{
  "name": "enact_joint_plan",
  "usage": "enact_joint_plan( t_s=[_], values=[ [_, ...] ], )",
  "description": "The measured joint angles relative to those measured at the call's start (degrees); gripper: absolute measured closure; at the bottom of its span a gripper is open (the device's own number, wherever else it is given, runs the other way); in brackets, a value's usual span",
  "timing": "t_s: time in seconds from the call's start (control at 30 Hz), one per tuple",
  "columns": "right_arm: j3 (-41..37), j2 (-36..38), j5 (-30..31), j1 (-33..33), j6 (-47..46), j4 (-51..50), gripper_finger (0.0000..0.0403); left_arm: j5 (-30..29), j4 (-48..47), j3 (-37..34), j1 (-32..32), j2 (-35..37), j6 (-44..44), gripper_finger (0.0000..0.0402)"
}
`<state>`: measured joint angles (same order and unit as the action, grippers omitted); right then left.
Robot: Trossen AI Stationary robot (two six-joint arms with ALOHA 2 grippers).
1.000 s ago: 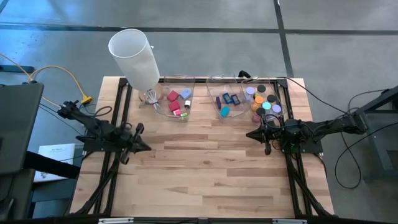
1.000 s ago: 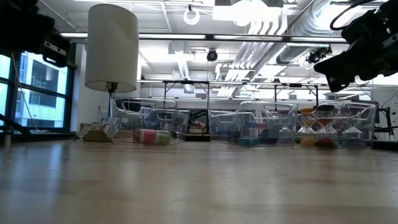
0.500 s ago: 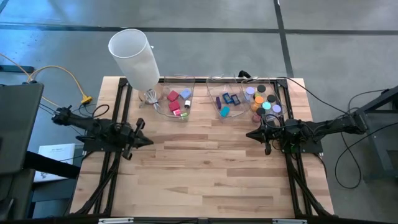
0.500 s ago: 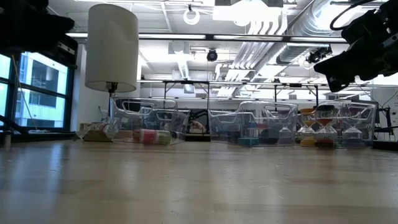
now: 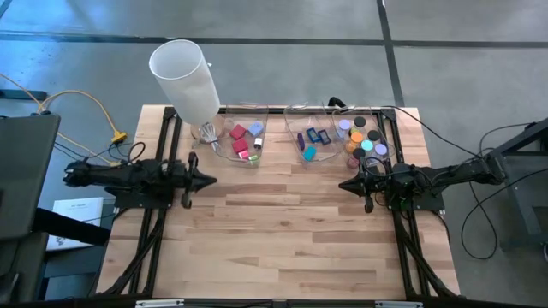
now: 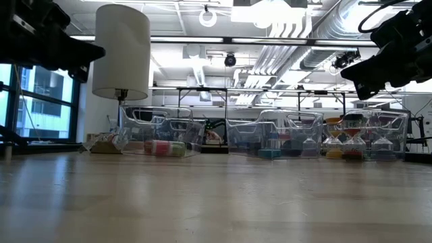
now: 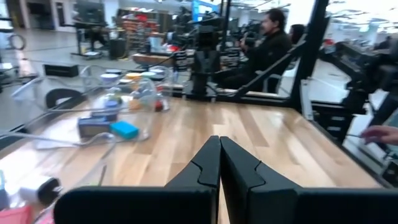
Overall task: Pick & Place Office items
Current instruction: Return to Home Position
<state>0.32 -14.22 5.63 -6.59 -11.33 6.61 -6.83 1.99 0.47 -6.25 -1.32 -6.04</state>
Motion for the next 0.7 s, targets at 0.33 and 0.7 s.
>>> enact_joint_plan(
  t_s=[0.33,0.7],
  values=[
    [0.0,0.0,0.0,0.0,0.0,-0.01,0.0398,-0.02,-0.4,-0.02,4.89,0.0,2.62,0.0401],
    [0.0,0.0,0.0,0.0,0.0,0.0,0.0399,0.55,-0.69,-0.02,5.82,0.0,-0.8,0.0401]
  ],
)
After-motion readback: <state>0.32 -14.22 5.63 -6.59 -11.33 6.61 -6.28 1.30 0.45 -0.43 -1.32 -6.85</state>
